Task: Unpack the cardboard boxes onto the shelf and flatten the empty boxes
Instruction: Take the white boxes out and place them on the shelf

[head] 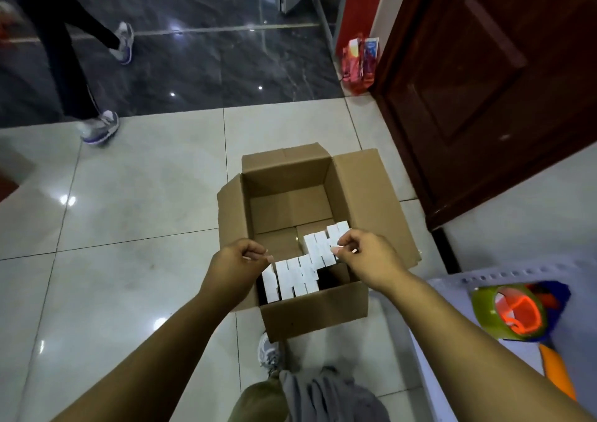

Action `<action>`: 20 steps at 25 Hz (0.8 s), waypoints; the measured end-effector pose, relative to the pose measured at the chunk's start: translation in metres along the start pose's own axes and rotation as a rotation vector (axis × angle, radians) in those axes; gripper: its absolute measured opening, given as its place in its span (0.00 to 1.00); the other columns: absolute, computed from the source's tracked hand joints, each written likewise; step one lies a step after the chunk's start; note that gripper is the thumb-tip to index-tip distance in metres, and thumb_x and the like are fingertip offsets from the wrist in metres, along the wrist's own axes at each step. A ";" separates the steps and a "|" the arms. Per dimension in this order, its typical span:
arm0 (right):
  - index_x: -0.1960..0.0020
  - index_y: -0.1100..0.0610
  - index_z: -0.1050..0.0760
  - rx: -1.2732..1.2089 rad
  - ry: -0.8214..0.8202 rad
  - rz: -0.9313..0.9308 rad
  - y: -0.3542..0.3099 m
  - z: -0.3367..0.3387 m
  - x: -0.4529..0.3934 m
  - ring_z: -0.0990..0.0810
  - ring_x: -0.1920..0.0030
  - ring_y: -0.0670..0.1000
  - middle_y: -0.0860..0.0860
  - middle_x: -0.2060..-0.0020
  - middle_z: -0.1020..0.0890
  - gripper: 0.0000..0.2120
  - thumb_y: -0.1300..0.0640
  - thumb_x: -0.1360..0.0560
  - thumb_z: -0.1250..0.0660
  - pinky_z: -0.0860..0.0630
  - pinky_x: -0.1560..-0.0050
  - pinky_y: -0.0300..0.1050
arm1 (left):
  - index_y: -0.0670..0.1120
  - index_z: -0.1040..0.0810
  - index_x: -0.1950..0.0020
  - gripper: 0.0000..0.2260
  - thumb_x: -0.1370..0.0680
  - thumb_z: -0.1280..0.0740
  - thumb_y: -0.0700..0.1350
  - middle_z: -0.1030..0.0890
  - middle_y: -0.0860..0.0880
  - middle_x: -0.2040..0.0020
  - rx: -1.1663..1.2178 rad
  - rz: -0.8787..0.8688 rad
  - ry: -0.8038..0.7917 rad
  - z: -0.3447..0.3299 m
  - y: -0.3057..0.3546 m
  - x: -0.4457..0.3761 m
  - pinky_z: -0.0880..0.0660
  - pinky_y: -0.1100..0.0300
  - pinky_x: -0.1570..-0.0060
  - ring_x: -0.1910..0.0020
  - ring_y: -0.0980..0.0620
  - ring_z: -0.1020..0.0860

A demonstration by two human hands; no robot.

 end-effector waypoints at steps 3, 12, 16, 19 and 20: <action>0.46 0.52 0.24 0.088 0.020 -0.067 0.002 -0.012 -0.022 0.22 0.55 0.49 0.47 0.55 0.20 0.09 0.48 0.23 0.34 0.27 0.57 0.41 | 0.46 0.20 0.50 0.06 0.25 0.30 0.45 0.20 0.51 0.56 -0.055 -0.012 -0.046 0.003 -0.010 -0.029 0.31 0.68 0.61 0.57 0.55 0.23; 0.44 0.53 0.24 0.132 -0.005 -0.271 0.058 -0.040 -0.071 0.21 0.51 0.52 0.50 0.49 0.18 0.12 0.47 0.23 0.34 0.25 0.51 0.43 | 0.50 0.22 0.49 0.06 0.24 0.30 0.47 0.22 0.55 0.56 -0.145 0.050 -0.237 -0.046 -0.039 -0.086 0.33 0.71 0.64 0.60 0.63 0.26; 0.42 0.52 0.23 0.128 -0.037 -0.334 0.089 -0.048 -0.095 0.20 0.48 0.53 0.51 0.47 0.18 0.13 0.47 0.23 0.34 0.23 0.48 0.45 | 0.51 0.22 0.49 0.05 0.24 0.30 0.47 0.22 0.56 0.56 -0.170 0.085 -0.284 -0.077 -0.048 -0.107 0.31 0.70 0.63 0.59 0.63 0.26; 0.40 0.54 0.24 0.156 -0.055 -0.337 0.107 -0.053 -0.116 0.21 0.46 0.54 0.52 0.45 0.18 0.14 0.48 0.23 0.34 0.26 0.48 0.43 | 0.53 0.24 0.50 0.05 0.24 0.31 0.48 0.23 0.58 0.57 -0.177 0.127 -0.311 -0.103 -0.055 -0.124 0.29 0.67 0.61 0.57 0.60 0.24; 0.39 0.54 0.25 0.167 -0.064 -0.337 0.112 -0.055 -0.123 0.21 0.45 0.54 0.52 0.44 0.19 0.15 0.49 0.22 0.34 0.26 0.47 0.43 | 0.54 0.24 0.50 0.05 0.24 0.31 0.49 0.23 0.58 0.57 -0.176 0.139 -0.321 -0.111 -0.058 -0.129 0.29 0.67 0.61 0.56 0.60 0.24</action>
Point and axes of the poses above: each hand's wrist, its own x-axis away from the middle knuckle, its own z-axis out of the back of the hand, y = z × x, the point moved 7 cm from there along -x, towards the middle knuckle
